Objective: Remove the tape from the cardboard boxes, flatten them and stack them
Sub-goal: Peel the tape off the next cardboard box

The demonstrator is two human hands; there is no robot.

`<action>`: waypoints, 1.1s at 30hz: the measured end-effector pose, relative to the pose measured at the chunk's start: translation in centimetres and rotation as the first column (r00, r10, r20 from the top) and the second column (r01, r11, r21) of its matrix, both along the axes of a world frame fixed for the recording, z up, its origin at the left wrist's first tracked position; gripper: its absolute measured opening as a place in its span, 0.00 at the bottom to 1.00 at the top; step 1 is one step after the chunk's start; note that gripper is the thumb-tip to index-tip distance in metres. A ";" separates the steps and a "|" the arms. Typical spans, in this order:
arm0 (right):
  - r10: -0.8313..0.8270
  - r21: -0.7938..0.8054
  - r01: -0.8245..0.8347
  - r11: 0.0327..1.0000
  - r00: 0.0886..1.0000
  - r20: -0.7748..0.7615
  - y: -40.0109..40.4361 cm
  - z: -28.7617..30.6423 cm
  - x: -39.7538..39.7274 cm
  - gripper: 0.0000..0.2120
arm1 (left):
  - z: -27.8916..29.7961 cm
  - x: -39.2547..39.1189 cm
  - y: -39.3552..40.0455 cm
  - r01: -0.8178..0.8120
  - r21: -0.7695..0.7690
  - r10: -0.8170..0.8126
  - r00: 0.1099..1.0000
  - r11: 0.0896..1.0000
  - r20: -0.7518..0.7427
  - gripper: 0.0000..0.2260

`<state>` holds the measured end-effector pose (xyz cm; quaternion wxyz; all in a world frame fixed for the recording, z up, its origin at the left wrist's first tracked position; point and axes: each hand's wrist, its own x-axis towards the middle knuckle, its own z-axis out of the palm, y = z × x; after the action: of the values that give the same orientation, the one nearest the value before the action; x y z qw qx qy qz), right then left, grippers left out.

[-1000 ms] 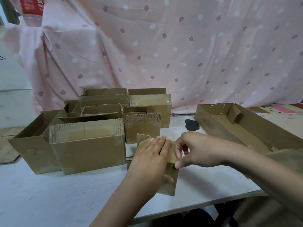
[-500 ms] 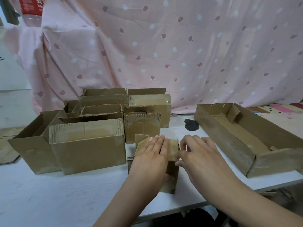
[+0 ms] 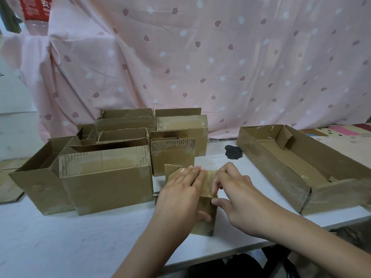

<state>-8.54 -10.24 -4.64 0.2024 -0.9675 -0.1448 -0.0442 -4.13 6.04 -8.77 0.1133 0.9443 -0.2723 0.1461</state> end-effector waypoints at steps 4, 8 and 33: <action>0.097 -0.071 -0.091 0.993 0.992 0.083 -0.1 0.0 -0.1 0.06 | 0.1 0.1 0.1 0.004 0.007 -0.004 1.000 1.000 0.012 0.49; 0.115 -0.044 -0.108 0.993 0.973 0.200 -0.6 -0.7 0.1 0.11 | 0.1 0.2 0.1 -0.002 -0.001 0.002 1.000 1.000 0.025 0.48; 0.174 0.392 -0.171 0.904 0.984 0.029 -3.5 -1.6 -0.4 0.14 | -0.1 -0.1 0.6 0.051 0.042 -0.053 0.997 0.998 0.062 0.48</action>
<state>-8.89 -13.79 -6.27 0.3959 -0.8908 -0.2172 -0.0509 -4.26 6.63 -8.84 0.0896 0.9338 -0.3032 0.1672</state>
